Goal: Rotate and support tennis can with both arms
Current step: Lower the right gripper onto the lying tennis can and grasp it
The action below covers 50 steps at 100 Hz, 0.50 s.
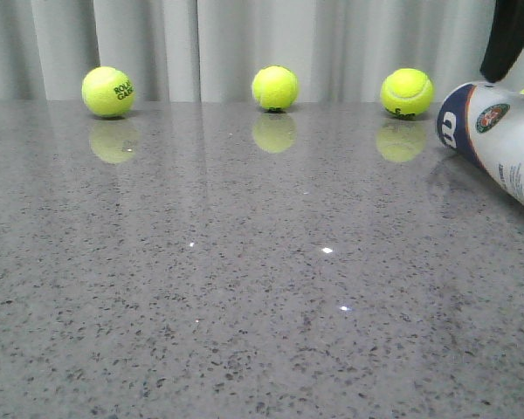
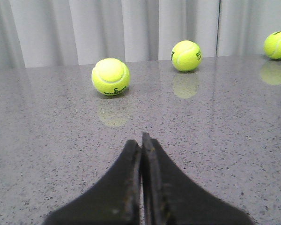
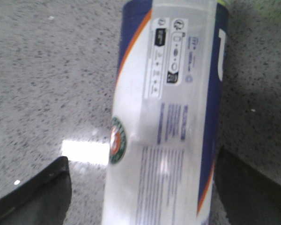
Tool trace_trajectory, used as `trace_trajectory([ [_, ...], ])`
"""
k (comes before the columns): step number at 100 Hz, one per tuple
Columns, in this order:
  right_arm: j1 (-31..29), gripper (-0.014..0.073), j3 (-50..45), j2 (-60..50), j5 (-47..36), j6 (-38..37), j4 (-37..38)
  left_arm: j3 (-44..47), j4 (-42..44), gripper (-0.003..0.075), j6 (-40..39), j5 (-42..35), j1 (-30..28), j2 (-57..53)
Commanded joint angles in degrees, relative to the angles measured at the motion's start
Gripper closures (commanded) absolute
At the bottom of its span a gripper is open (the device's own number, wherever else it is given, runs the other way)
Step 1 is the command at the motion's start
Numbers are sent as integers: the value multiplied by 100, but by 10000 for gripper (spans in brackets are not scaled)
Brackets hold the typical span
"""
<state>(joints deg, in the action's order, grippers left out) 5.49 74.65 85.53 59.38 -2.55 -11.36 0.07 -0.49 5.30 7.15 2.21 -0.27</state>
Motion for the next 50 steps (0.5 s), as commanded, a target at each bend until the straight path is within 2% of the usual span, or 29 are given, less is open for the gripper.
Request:
trace_trajectory([
  [1,-103,-27,278,137,-129,37,-92,256,-11,738,-4,-488,-1,-203],
  [36,-103,-23,301,821,-103,-9,-127,256,-11,738,-4,-488,-1,-203],
  [43,-103,33,301,830,-98,-9,-127,256,-11,738,-4,-488,-1,-203],
  [50,-103,150,331,824,-52,-14,-134,256,-11,738,-4,-488,-1,-203],
])
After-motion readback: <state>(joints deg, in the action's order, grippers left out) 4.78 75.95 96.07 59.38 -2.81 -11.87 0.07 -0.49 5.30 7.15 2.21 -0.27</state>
